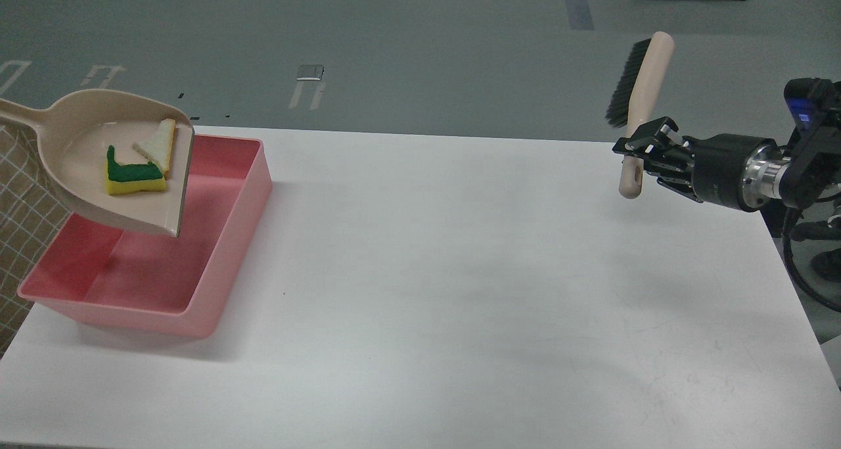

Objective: Sweep and dump garbage into bin
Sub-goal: 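Tilt the dustpan with the left gripper to dump debris into the bin, then lower the dustpan back onto the table with the left gripper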

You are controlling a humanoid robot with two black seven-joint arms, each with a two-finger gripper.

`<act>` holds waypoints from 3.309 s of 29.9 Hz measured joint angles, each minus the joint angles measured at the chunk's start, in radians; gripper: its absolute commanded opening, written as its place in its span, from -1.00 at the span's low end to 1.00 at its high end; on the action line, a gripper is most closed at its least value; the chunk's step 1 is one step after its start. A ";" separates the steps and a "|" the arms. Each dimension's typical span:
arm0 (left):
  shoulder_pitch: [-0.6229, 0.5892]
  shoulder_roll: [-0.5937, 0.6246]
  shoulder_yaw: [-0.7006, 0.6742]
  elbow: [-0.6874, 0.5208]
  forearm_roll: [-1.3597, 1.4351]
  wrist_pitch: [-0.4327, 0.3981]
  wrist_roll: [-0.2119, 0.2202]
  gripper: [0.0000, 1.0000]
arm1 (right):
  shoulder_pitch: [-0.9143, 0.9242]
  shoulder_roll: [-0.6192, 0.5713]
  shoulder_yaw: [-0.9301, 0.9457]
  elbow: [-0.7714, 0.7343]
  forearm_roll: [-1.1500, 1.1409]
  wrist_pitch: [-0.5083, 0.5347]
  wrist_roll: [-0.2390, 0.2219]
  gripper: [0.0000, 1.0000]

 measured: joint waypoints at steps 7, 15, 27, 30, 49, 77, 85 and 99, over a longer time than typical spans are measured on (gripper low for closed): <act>-0.003 0.036 -0.013 -0.012 0.108 0.000 0.000 -1.00 | 0.000 0.002 0.000 -0.005 0.000 0.000 0.000 -1.00; -0.020 0.044 -0.034 -0.031 0.255 0.008 0.000 -1.00 | 0.000 0.009 0.000 -0.018 0.000 0.000 0.000 -1.00; -0.024 0.068 -0.130 -0.100 0.437 0.038 0.000 -1.00 | 0.000 0.011 0.000 -0.018 0.000 0.000 0.000 -1.00; -0.024 0.077 -0.132 -0.117 0.461 0.059 0.000 -1.00 | 0.000 0.015 0.000 -0.018 0.000 0.000 0.000 -1.00; -0.041 0.066 -0.198 -0.121 0.324 0.011 0.000 -1.00 | 0.000 0.022 -0.001 -0.017 0.000 0.000 0.000 -1.00; -0.038 -0.403 -0.165 -0.273 -0.006 0.085 0.000 -1.00 | -0.005 0.018 -0.015 -0.015 0.000 0.000 0.000 -0.99; -0.030 -0.595 -0.091 -0.278 0.012 0.200 0.000 -1.00 | -0.017 0.017 -0.016 -0.013 0.000 0.000 0.000 -0.99; -0.061 -0.832 0.062 -0.139 0.109 0.333 0.000 -1.00 | -0.017 0.017 -0.030 -0.014 0.000 0.000 0.000 -0.99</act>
